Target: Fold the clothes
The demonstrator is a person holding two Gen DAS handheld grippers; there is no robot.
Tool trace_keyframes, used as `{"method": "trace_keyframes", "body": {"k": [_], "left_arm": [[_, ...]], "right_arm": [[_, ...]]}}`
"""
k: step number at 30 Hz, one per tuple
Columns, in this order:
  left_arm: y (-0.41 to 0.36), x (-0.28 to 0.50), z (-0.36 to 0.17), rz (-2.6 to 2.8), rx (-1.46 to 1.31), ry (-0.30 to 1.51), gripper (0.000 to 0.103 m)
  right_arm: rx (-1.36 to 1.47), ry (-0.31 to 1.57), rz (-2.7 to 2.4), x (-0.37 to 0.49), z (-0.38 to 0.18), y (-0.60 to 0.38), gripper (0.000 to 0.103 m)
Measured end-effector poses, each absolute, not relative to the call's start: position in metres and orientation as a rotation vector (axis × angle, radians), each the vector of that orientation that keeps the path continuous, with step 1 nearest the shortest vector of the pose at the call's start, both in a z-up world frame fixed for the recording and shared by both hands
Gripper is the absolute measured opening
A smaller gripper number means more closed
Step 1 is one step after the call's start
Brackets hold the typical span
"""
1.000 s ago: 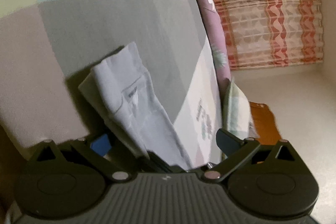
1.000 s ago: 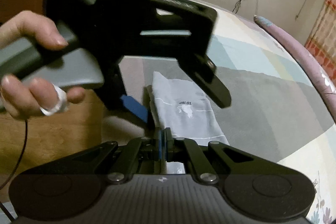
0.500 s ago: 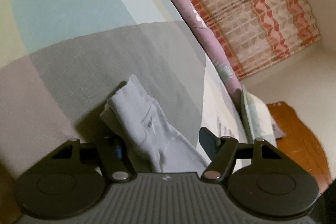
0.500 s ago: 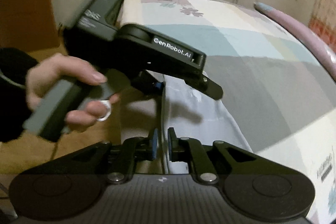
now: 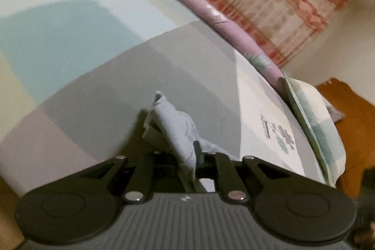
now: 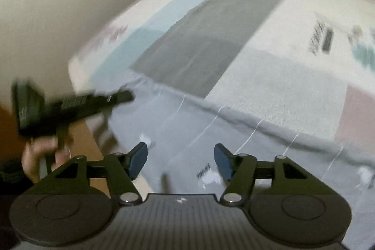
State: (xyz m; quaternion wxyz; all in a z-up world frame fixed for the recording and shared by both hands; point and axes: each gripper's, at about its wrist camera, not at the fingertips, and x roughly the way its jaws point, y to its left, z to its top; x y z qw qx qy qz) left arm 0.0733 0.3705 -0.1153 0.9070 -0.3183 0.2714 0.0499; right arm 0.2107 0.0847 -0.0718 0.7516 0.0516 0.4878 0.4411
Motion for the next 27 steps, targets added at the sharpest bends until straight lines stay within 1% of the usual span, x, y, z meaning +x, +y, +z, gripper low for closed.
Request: {"method": "trace_keyframes", "body": {"k": [6,9,14,18,21,27], "left_arm": [[0.364,0.063,-0.095,0.052,-0.569,0.530,0.010],[0.364,0.059,-0.091,0.039,-0.568,0.520,0.010],[0.362,0.064,-0.089,0.023,-0.569,0.511,0.010],[0.358,0.063,-0.087,0.010,-0.560,0.505,0.010],[0.355,0.063,-0.084,0.007,-0.552,0.502,0.010],[0.348,0.066,-0.078,0.010,-0.516,0.518,0.010]], "right_arm": [[0.502,1.215,0.897,0.248,-0.096,0.090,0.074],[0.565,1.248,0.816,0.260,-0.109,0.099,0.074],[0.624,1.236,0.742,0.269,-0.116,0.101,0.074],[0.612,1.213,0.711,0.265,-0.118,0.111,0.074],[0.595,1.205,0.700,0.260,-0.116,0.112,0.078],[0.551,1.232,0.704,0.235,-0.107,0.108,0.078]]}}
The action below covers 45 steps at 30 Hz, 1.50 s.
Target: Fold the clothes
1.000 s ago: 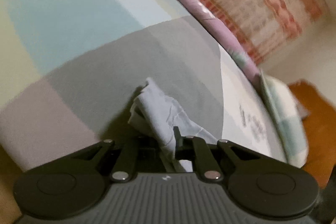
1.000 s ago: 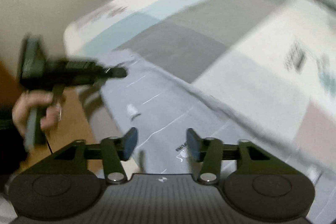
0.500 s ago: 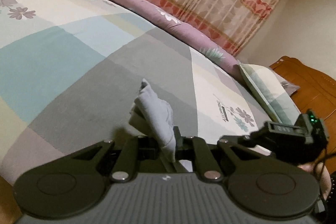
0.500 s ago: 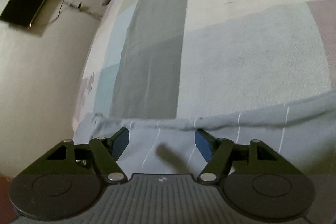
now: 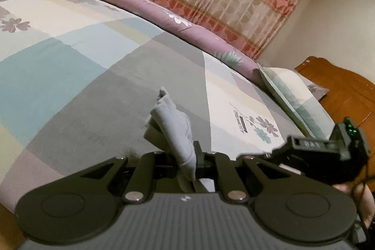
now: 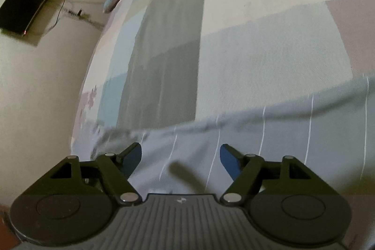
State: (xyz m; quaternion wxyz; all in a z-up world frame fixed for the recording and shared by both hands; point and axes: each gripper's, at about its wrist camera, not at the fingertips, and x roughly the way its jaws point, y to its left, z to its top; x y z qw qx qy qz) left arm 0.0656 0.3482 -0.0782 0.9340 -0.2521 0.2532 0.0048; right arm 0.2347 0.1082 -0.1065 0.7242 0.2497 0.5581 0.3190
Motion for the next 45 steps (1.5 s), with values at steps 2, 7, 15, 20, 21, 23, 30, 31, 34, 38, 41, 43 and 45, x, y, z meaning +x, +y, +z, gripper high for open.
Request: {"method": "trace_keyframes", "body": {"k": [2,7,15,20,21,23,30,31,34,38,41,43,45], "left_arm": [[0.347,0.067,-0.076,0.014,-0.504,0.529,0.010],[0.341,0.070,-0.069,0.009,-0.469,0.540,0.010],[0.331,0.070,-0.054,0.003,-0.417,0.550,0.010],[0.321,0.071,-0.044,-0.010,-0.382,0.549,0.010],[0.318,0.072,-0.042,-0.014,-0.373,0.550,0.010],[0.312,0.073,-0.038,-0.017,-0.356,0.556,0.010],[0.290,0.077,-0.023,-0.032,-0.314,0.562,0.010],[0.287,0.078,-0.021,-0.035,-0.311,0.561,0.010],[0.276,0.082,-0.016,-0.042,-0.299,0.562,0.010],[0.255,0.085,-0.007,-0.063,-0.268,0.553,0.010],[0.236,0.088,-0.002,-0.101,-0.244,0.548,0.010],[0.225,0.091,-0.001,-0.122,-0.230,0.553,0.010],[0.211,0.094,-0.001,-0.151,-0.213,0.558,0.010]], "right_arm": [[0.535,1.251,0.715,0.222,-0.106,0.110,0.079],[0.498,1.276,0.750,0.188,-0.105,0.111,0.081],[0.463,1.314,0.782,0.171,-0.100,0.101,0.082],[0.386,1.262,0.720,0.183,-0.081,0.072,0.089],[0.345,1.257,0.719,0.185,-0.079,0.067,0.090],[0.235,1.246,0.732,0.185,-0.074,0.056,0.092],[-0.193,1.174,0.778,0.158,-0.073,0.017,0.095],[-0.210,1.175,0.777,0.155,-0.076,0.011,0.095],[-0.229,1.167,0.753,0.146,-0.078,-0.010,0.095],[-0.201,1.149,0.729,0.138,-0.074,-0.029,0.095],[-0.176,1.129,0.708,0.137,-0.068,-0.040,0.095],[-0.164,1.115,0.692,0.137,-0.064,-0.047,0.095],[-0.151,1.105,0.681,0.137,-0.060,-0.053,0.095]]}}
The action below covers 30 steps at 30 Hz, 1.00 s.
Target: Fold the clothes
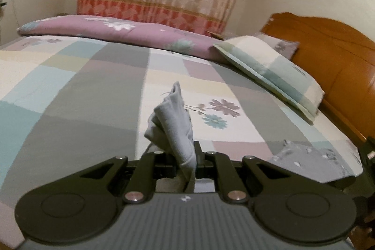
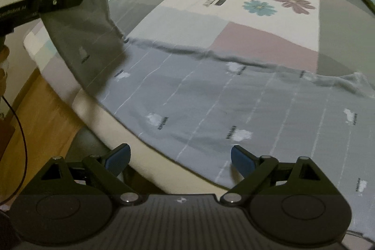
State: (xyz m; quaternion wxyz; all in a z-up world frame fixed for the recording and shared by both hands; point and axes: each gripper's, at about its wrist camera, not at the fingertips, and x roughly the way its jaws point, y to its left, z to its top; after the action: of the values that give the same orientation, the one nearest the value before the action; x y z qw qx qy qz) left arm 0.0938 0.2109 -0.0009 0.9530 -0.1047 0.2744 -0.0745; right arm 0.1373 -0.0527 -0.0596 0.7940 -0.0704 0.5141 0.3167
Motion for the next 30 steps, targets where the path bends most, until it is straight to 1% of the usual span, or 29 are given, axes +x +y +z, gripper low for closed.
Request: {"method": "trace_keyframes", "body": {"k": [5,12,19,23,26,28,29,30], "left_arm": [[0.182,0.104,-0.008,-0.212,-0.200,0.582,0.010],[0.148,0.118,-0.035,-0.255,-0.144,0.647,0.010],[0.129,0.131,-0.062,-0.272,-0.103,0.716,0.010],[0.123,0.134,-0.072,-0.294,-0.083,0.752,0.013],[0.119,0.137,-0.077,-0.326,-0.075,0.795,0.018],[0.117,0.136,-0.078,-0.351,-0.065,0.811,0.030],[0.117,0.135,-0.077,-0.365,-0.058,0.810,0.042],[0.117,0.133,-0.076,-0.374,-0.054,0.803,0.048]], "right_arm": [[-0.114,1.080,0.647,0.141,-0.052,-0.069,0.096],[-0.049,1.062,0.580,0.144,-0.049,-0.099,0.096],[-0.007,1.066,0.520,0.143,-0.052,-0.123,0.096],[0.010,1.071,0.494,0.143,-0.055,-0.132,0.096],[0.022,1.073,0.481,0.144,-0.057,-0.137,0.097],[0.033,1.072,0.474,0.146,-0.058,-0.140,0.097],[0.040,1.071,0.471,0.147,-0.059,-0.141,0.097],[0.046,1.071,0.467,0.148,-0.060,-0.142,0.097]]}}
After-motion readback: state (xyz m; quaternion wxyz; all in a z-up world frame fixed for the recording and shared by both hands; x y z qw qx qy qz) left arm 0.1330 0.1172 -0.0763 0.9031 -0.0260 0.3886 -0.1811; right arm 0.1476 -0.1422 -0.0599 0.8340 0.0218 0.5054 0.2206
